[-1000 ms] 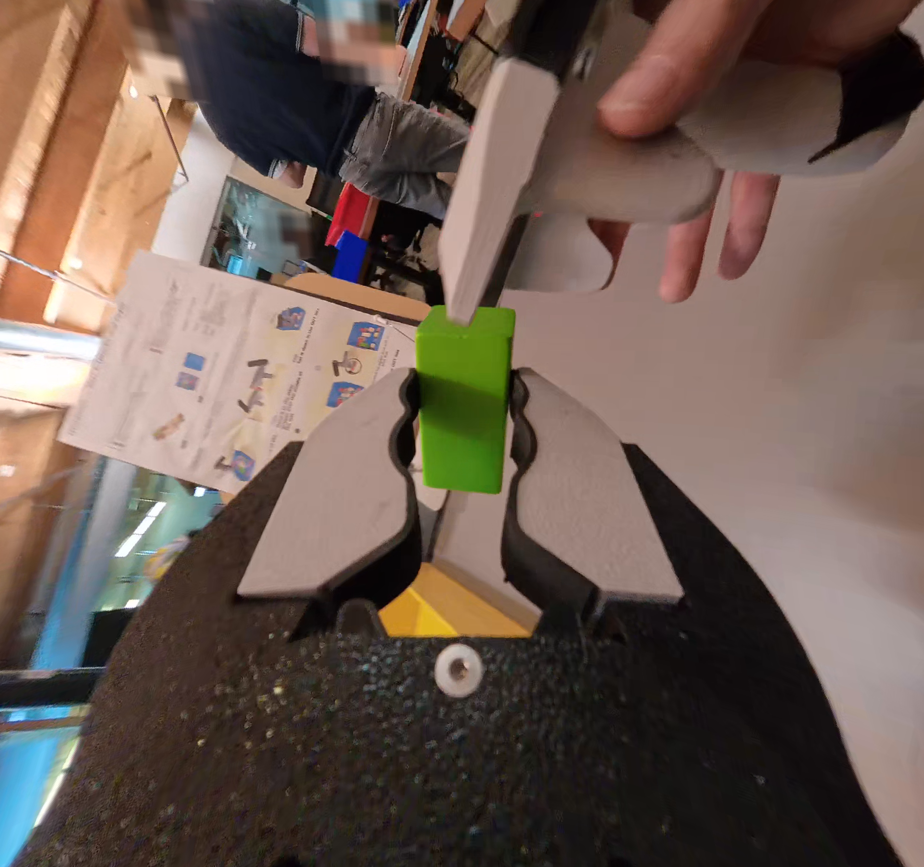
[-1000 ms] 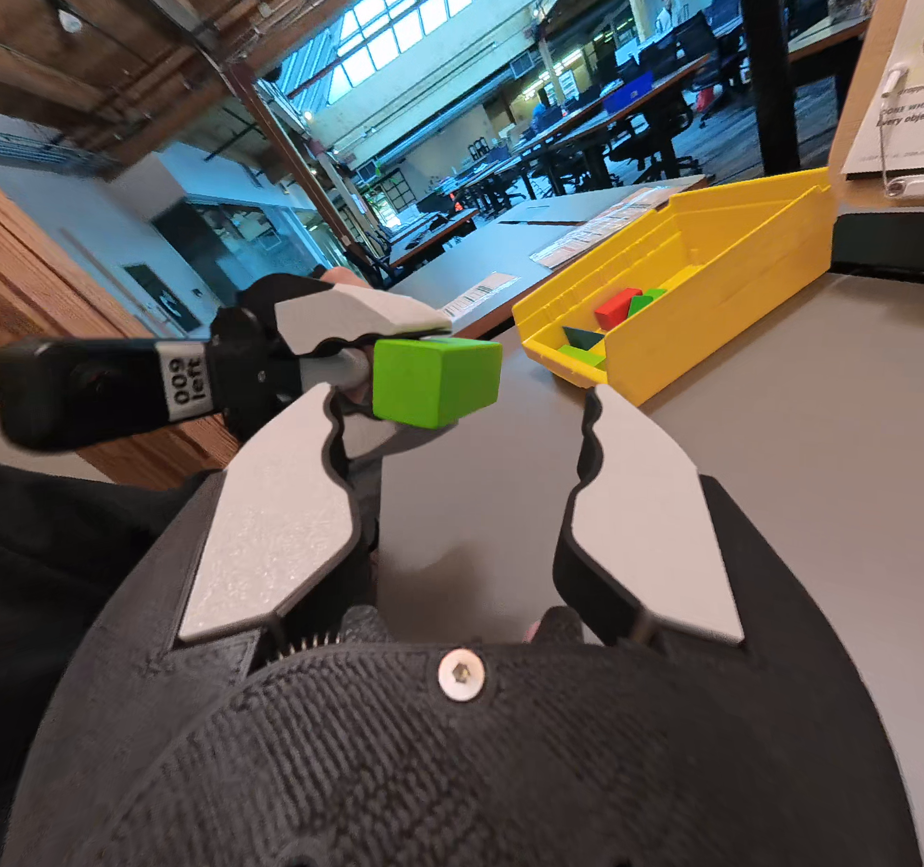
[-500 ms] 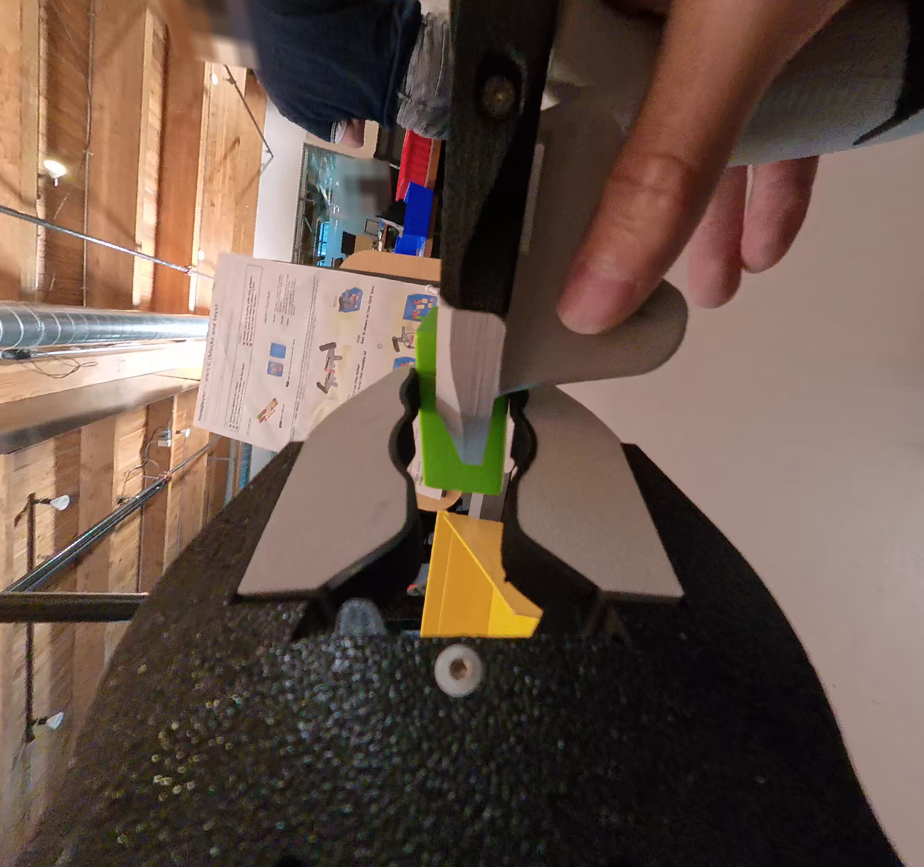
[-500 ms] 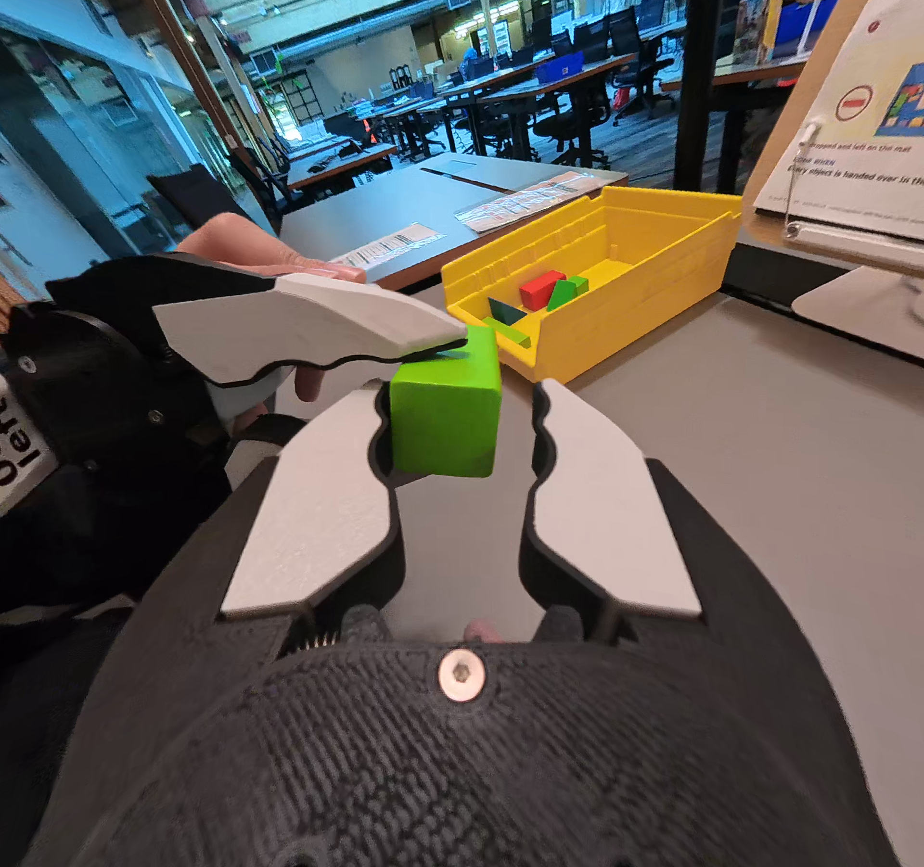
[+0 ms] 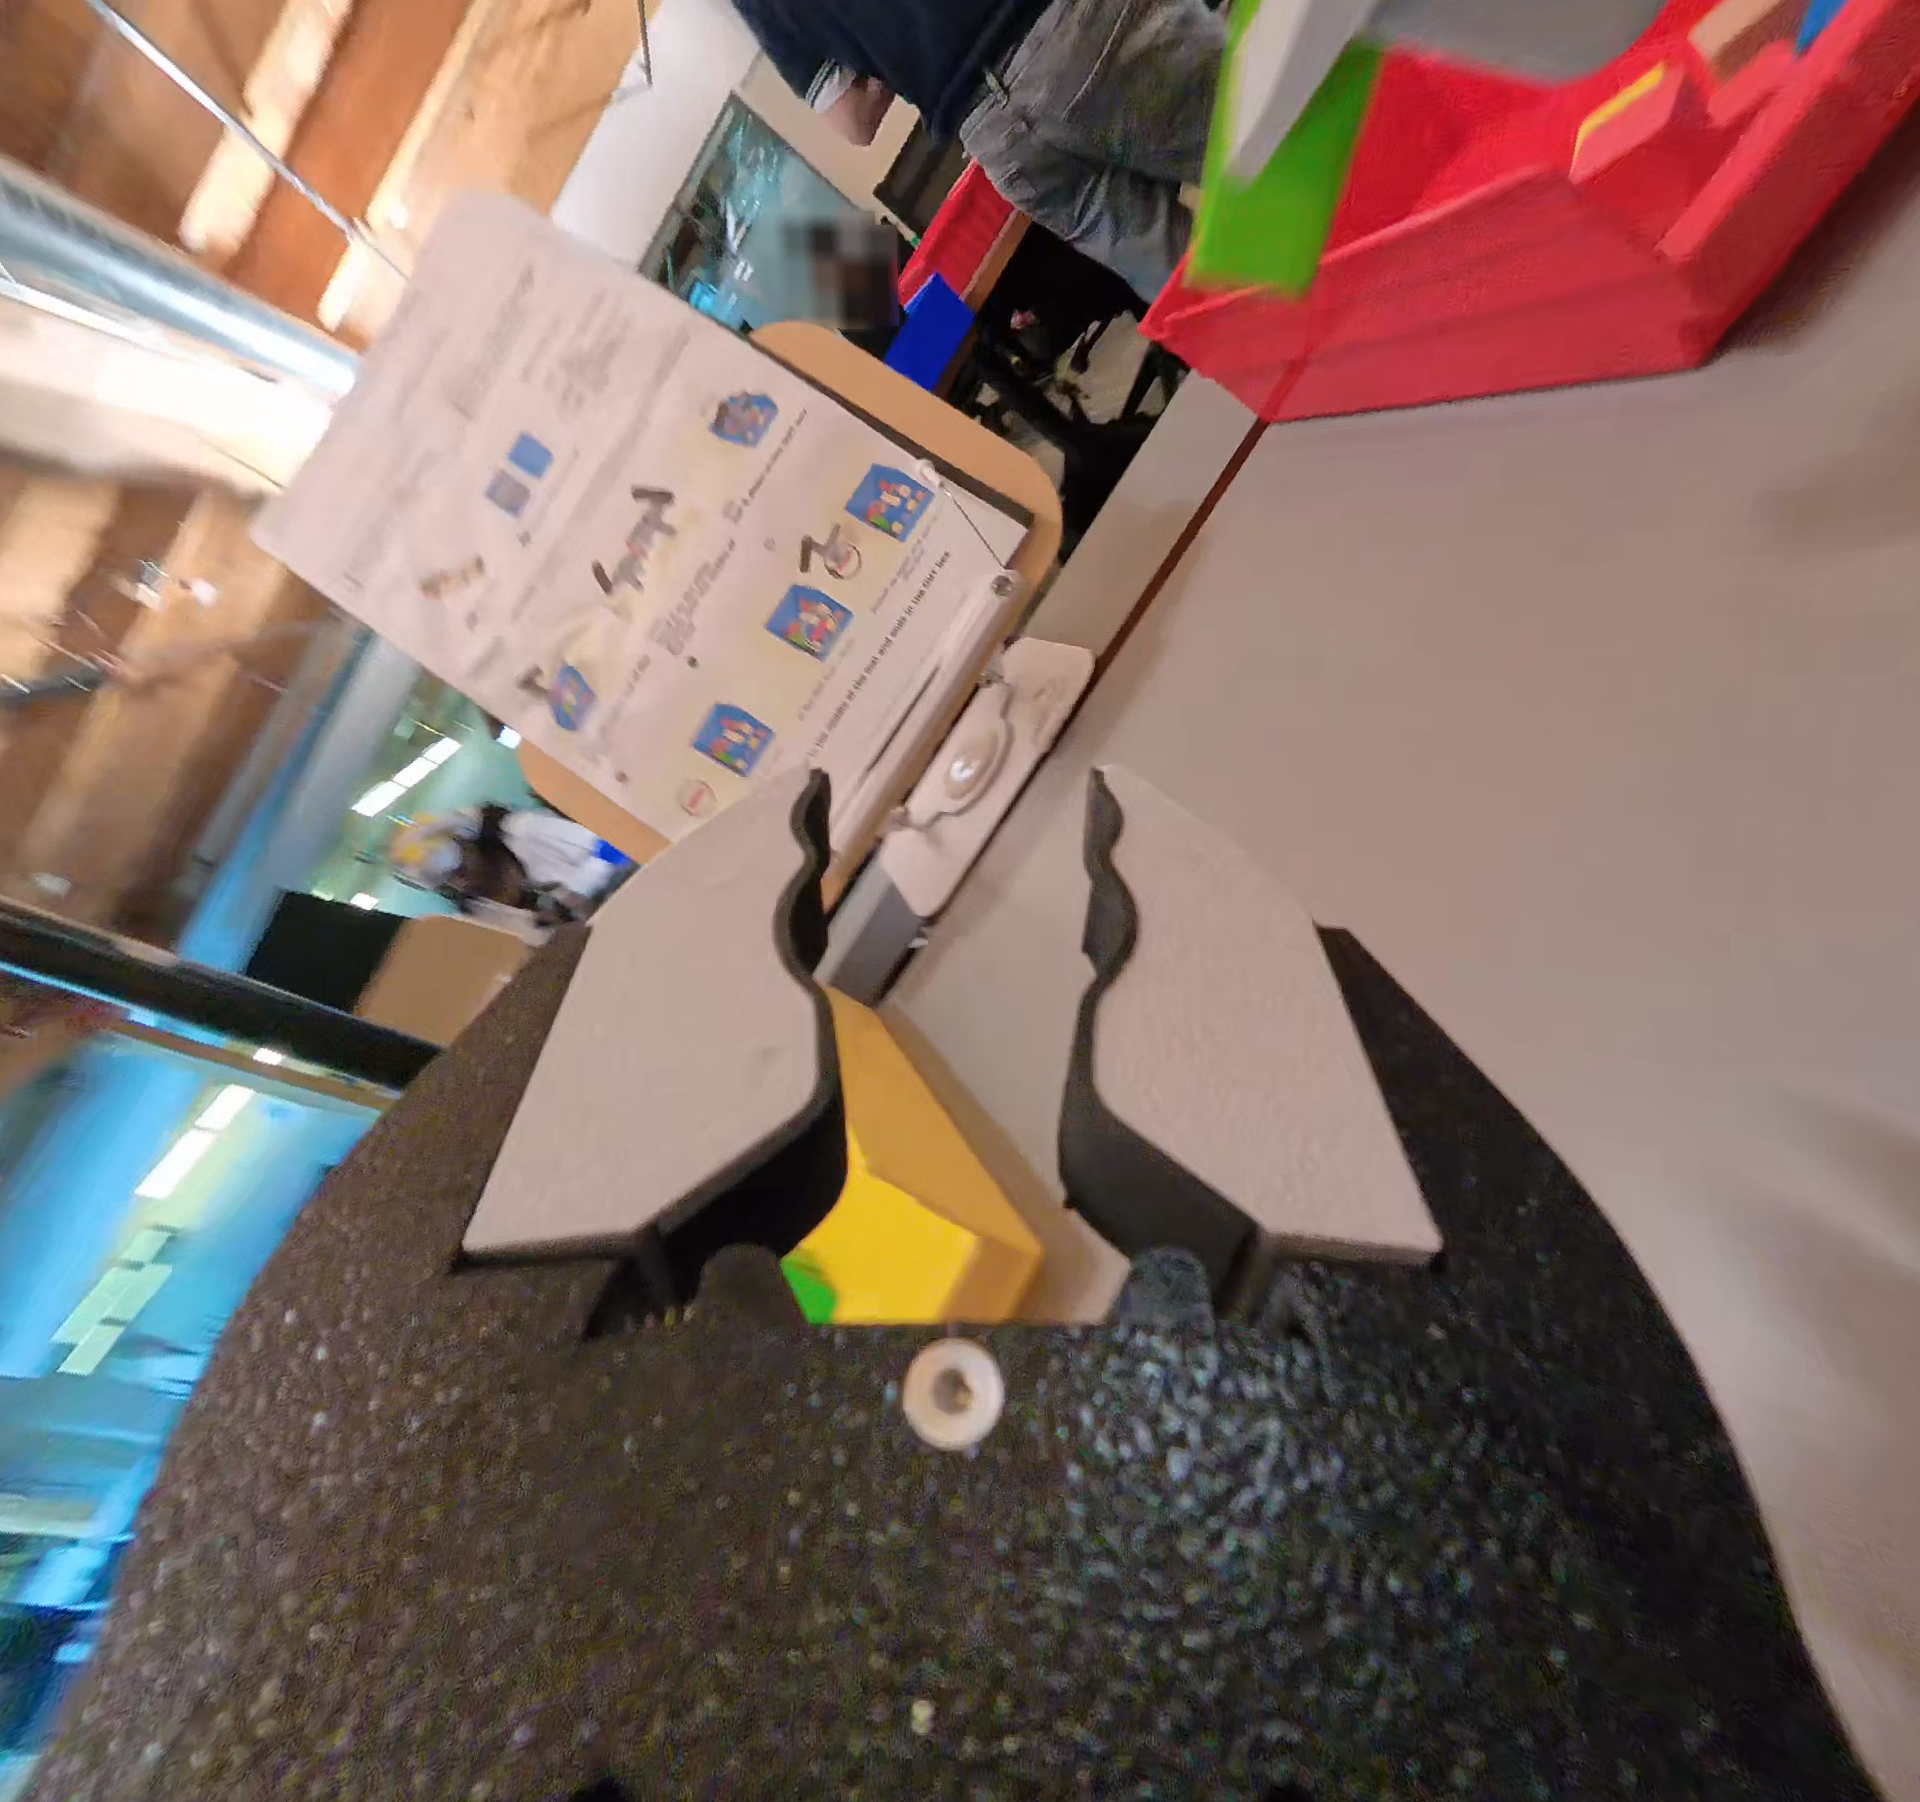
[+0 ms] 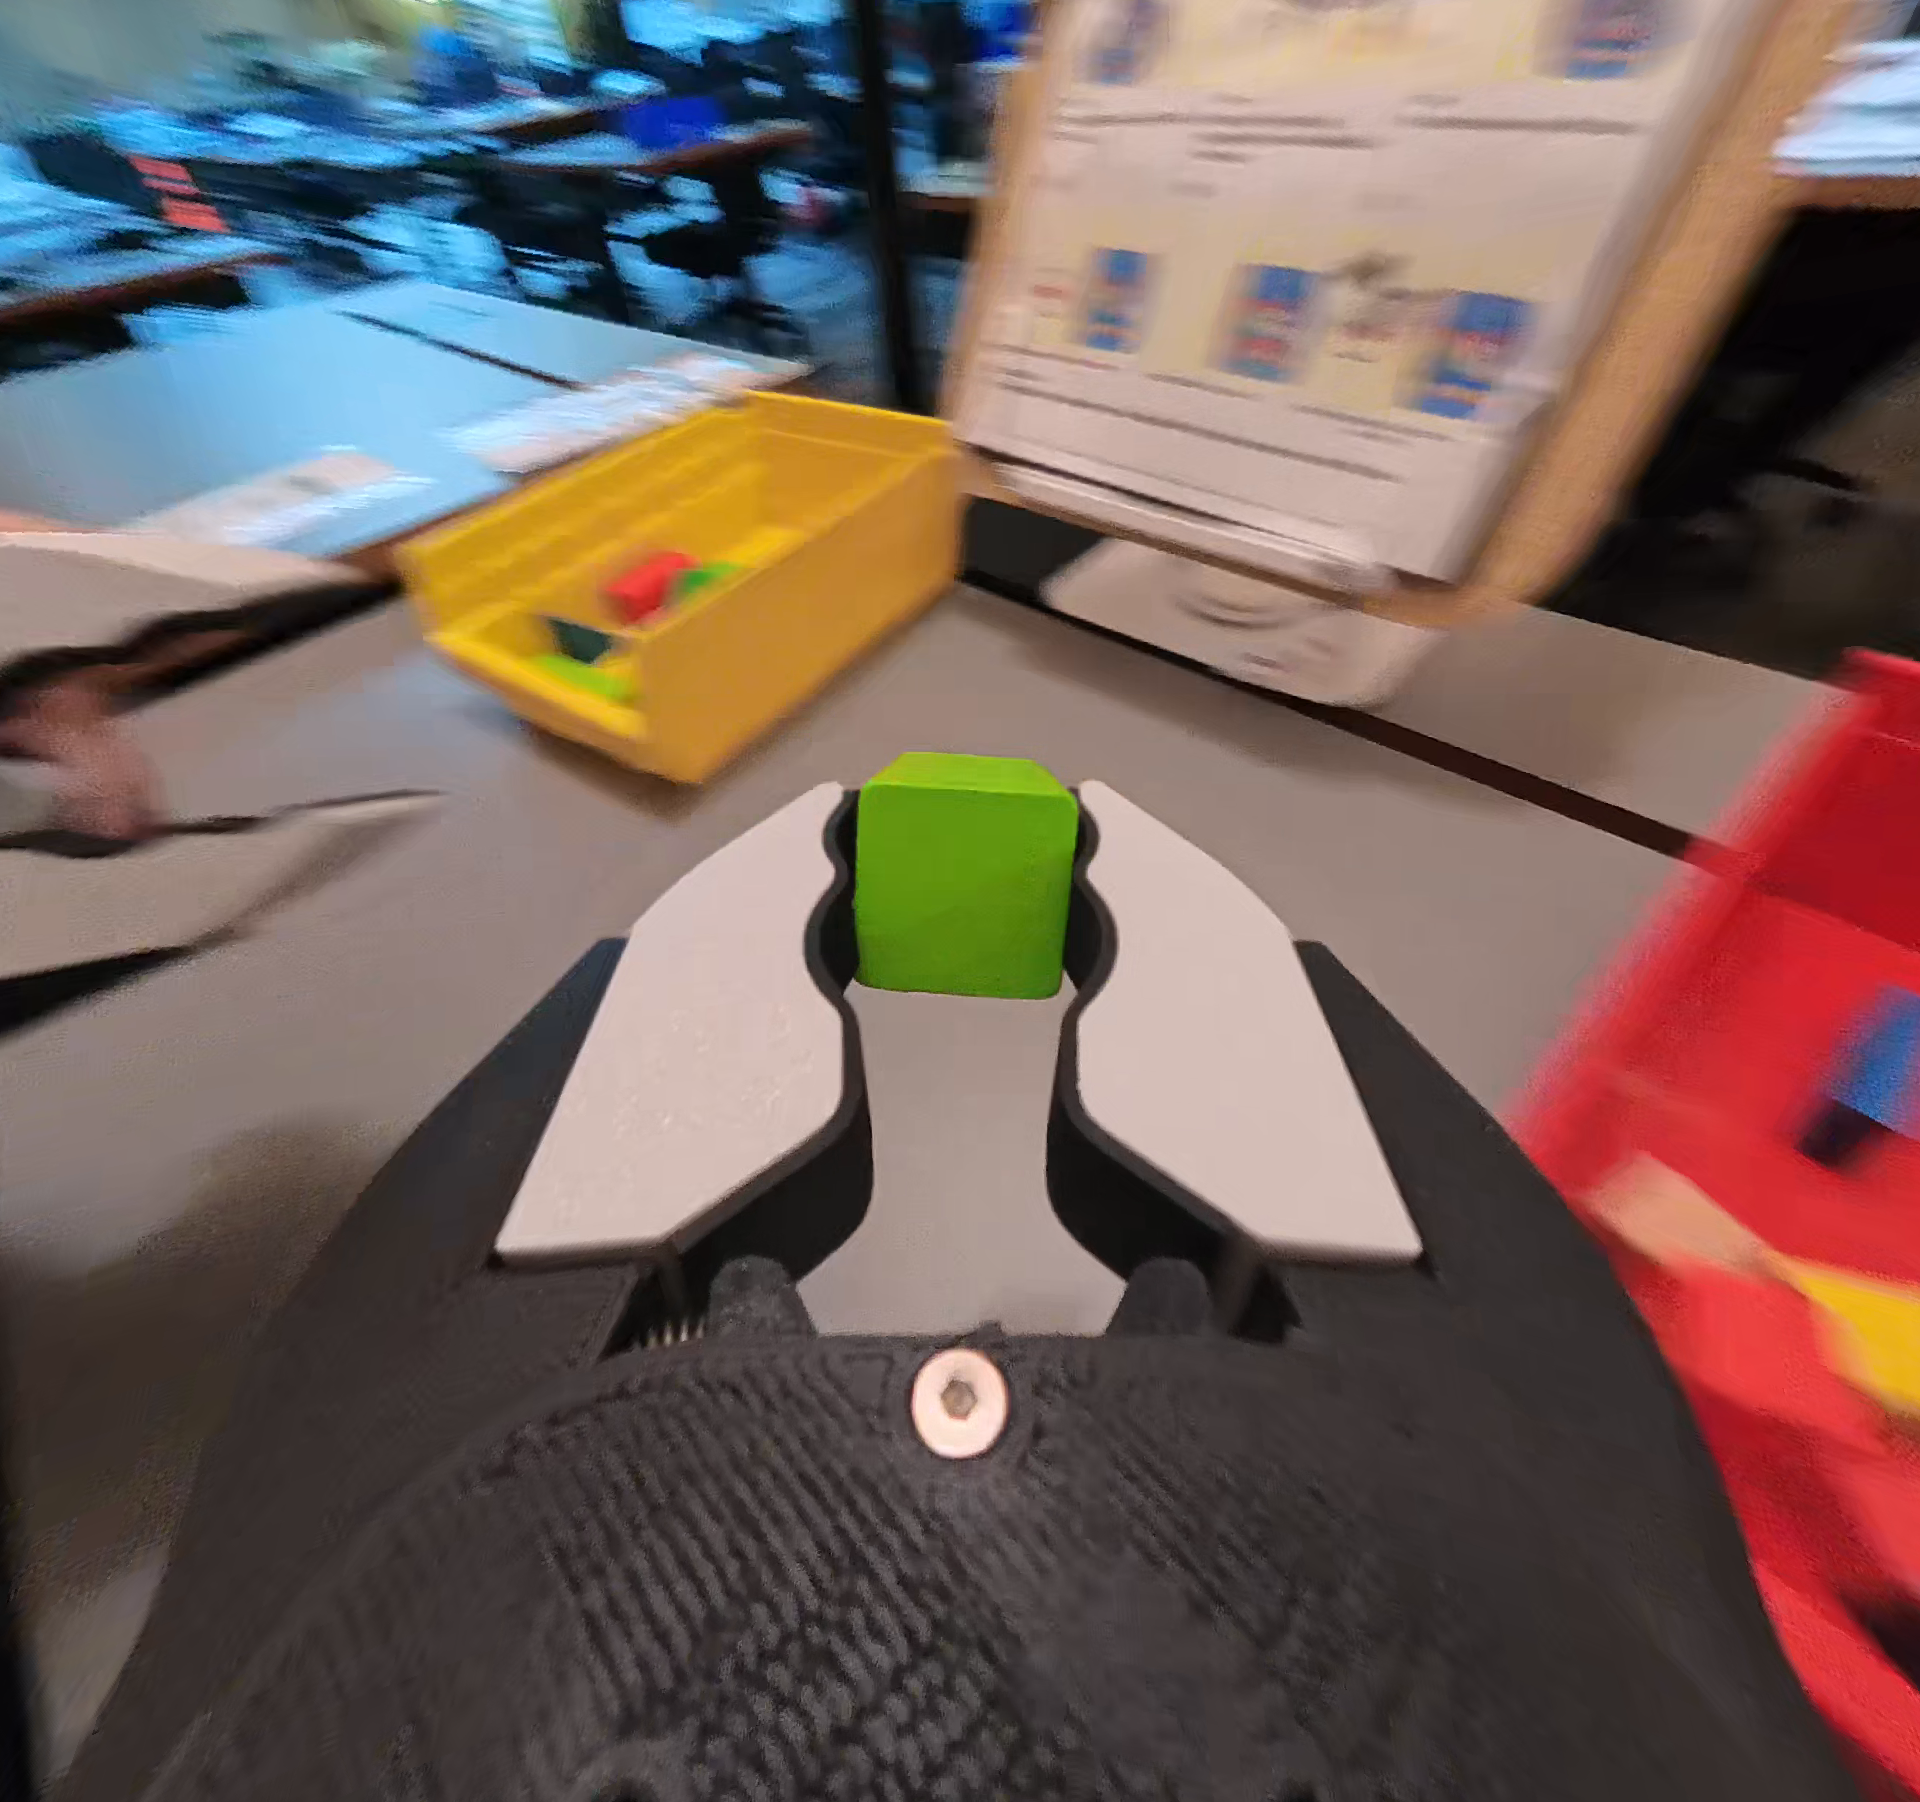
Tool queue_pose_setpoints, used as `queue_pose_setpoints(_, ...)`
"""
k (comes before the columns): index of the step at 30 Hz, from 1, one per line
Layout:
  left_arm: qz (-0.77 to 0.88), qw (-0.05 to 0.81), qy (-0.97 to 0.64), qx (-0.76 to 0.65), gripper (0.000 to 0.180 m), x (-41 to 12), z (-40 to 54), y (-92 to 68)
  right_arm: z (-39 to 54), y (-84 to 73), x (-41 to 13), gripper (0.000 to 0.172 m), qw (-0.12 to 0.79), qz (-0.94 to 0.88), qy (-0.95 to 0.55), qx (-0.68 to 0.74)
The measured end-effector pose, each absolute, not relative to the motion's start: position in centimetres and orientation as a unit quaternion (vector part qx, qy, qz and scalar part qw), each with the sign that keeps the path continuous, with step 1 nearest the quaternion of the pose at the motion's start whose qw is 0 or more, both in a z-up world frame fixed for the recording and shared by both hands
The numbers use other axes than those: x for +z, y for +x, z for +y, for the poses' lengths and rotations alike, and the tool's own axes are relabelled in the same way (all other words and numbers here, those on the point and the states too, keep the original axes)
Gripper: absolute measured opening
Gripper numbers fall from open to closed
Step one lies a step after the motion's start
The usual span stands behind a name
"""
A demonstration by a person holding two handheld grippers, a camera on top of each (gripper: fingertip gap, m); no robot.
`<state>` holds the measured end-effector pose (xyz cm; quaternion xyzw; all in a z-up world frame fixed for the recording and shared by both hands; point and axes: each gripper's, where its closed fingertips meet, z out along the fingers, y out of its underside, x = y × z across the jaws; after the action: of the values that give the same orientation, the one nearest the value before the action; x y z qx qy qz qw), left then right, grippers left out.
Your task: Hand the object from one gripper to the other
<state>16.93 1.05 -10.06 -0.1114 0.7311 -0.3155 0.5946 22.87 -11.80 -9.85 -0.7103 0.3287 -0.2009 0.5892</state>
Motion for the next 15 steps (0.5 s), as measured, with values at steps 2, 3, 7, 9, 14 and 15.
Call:
queue_pose_setpoints(2, 0.733, 0.564, -0.143, -0.351, 0.045, -10.7, 2.1, 16.8, -18.2, 25.9, -10.7, 0.037, 0.54, 0.395, -0.692, -0.272)
queue_pose_setpoints(3, 0.736, 0.551, -0.152, -0.363, 0.045, -11.1, 2.6, 16.7, -21.3, 27.3, -11.1, 0.037, 0.515, 0.421, -0.682, -0.304)
queue_pose_setpoints(7, 0.741, 0.524, -0.189, -0.375, 0.041, -12.6, 4.6, 16.8, -29.9, 32.5, -13.7, 0.037, 0.429, 0.499, -0.676, -0.331)
queue_pose_setpoints(9, 0.743, 0.516, -0.2, -0.378, 0.04, -13.1, 5.4, 16.9, -32.8, 35.2, -14.5, 0.037, 0.386, 0.514, -0.68, -0.351)
queue_pose_setpoints(14, 0.739, 0.511, -0.226, -0.378, 0.038, -13.0, 7.3, 17.1, -37.9, 39.5, -20.1, 0.037, 0.238, 0.55, -0.726, -0.338)
queue_pose_setpoints(15, 0.737, 0.515, -0.229, -0.373, 0.038, -13.0, 7.9, 17.1, -38.6, 39.7, -21.0, 0.037, 0.208, 0.547, -0.734, -0.343)
